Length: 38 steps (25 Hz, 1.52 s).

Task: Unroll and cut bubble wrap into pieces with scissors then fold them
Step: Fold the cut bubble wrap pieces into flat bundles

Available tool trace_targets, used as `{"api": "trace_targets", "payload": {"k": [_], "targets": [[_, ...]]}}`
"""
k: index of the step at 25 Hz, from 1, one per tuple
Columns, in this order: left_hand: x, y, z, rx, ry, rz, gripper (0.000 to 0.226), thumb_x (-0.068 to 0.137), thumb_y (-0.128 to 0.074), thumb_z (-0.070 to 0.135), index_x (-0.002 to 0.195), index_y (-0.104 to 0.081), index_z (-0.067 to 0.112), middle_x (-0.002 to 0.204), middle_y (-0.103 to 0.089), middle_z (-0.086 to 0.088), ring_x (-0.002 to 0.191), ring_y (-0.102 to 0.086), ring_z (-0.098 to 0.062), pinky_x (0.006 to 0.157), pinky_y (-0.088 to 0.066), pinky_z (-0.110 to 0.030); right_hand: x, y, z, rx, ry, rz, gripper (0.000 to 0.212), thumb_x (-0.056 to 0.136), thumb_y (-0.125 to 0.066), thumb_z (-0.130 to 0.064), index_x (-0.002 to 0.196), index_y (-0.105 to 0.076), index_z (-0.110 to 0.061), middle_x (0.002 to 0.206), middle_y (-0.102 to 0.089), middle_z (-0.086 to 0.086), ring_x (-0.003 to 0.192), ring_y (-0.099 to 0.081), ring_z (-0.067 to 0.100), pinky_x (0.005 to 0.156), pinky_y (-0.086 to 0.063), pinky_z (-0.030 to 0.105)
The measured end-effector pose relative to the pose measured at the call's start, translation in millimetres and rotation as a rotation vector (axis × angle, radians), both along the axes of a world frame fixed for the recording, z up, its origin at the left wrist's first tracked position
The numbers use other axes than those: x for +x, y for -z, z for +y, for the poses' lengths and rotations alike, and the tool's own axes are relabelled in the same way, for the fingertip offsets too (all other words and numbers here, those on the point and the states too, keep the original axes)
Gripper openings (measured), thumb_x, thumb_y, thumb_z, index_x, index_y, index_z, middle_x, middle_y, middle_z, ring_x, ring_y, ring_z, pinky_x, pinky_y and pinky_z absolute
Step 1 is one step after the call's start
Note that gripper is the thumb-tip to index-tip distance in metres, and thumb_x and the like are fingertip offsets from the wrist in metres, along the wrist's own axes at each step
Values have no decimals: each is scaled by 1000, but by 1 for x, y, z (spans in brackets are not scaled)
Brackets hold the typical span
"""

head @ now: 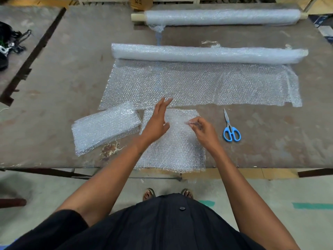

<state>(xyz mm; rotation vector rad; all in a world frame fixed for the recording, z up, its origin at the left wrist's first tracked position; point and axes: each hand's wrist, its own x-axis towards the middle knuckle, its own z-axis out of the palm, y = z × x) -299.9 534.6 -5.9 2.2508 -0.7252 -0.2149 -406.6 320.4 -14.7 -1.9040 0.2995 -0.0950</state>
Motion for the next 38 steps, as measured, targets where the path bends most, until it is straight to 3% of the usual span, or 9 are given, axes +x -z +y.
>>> {"api": "trace_targets", "payload": {"k": [4,7,10,16,20,26,30,36,38], "targets": [[33,-5,10,420,190,-211,76,92,-82,20,156,-44,37,157,-52,0,130,-57,-23,101,-54,-44,-11,4,3,169,12,-37,12,106,-65,-15,114,-73,-13,123,-77,-13,123,-66,2,107,-49,30],[39,-2,23,522,186,-427,28,94,-79,27,122,-72,25,118,-71,0,109,-60,-20,87,-52,-36,-14,15,1,196,55,-7,10,108,-59,-9,109,-69,-12,124,-77,-13,127,-65,5,110,-47,34],[31,4,35,450,122,-519,10,102,-70,26,109,-70,18,114,-65,-1,101,-60,-20,80,-51,-33,-20,26,-4,174,152,56,26,104,-57,1,103,-70,-21,124,-75,-14,131,-62,7,112,-48,39],[10,0,27,202,-66,-154,14,113,-46,34,118,-52,22,110,-71,-4,87,-67,-22,74,-58,-45,-19,18,-6,130,205,86,28,107,-54,-2,105,-66,-27,128,-69,-6,88,-72,16,75,-61,31],[16,-9,33,64,-17,-108,27,105,-66,29,128,-60,17,107,-67,1,90,-65,-16,81,-57,-35,-13,10,-11,304,181,64,16,108,-54,-3,107,-64,-16,122,-68,0,110,-70,18,98,-59,36],[-28,-2,73,108,3,-283,12,102,-70,19,114,-73,17,112,-70,3,84,-64,-10,75,-57,-33,-46,13,-18,315,97,107,28,97,-48,9,88,-58,-16,120,-77,-2,121,-66,4,101,-49,27],[-71,20,105,121,21,-311,11,102,-70,26,109,-76,19,108,-69,6,87,-67,-15,69,-58,-40,-67,25,-20,197,30,83,26,87,-45,8,81,-57,-14,128,-71,-1,130,-58,0,115,-44,40],[-102,33,121,112,10,-331,8,100,-73,19,107,-76,17,106,-68,5,90,-67,-17,66,-56,-36,-107,32,-8,-79,-35,-5,34,89,-52,12,79,-62,-18,139,-61,-8,153,-35,1,112,-35,12],[-108,38,124,186,31,-376,12,95,-78,12,106,-77,17,104,-70,3,88,-69,-21,64,-58,-40,-114,38,-6,-177,-34,-57,40,84,-53,18,79,-63,-19,138,-61,-5,152,-35,-1,120,-33,26]]}}
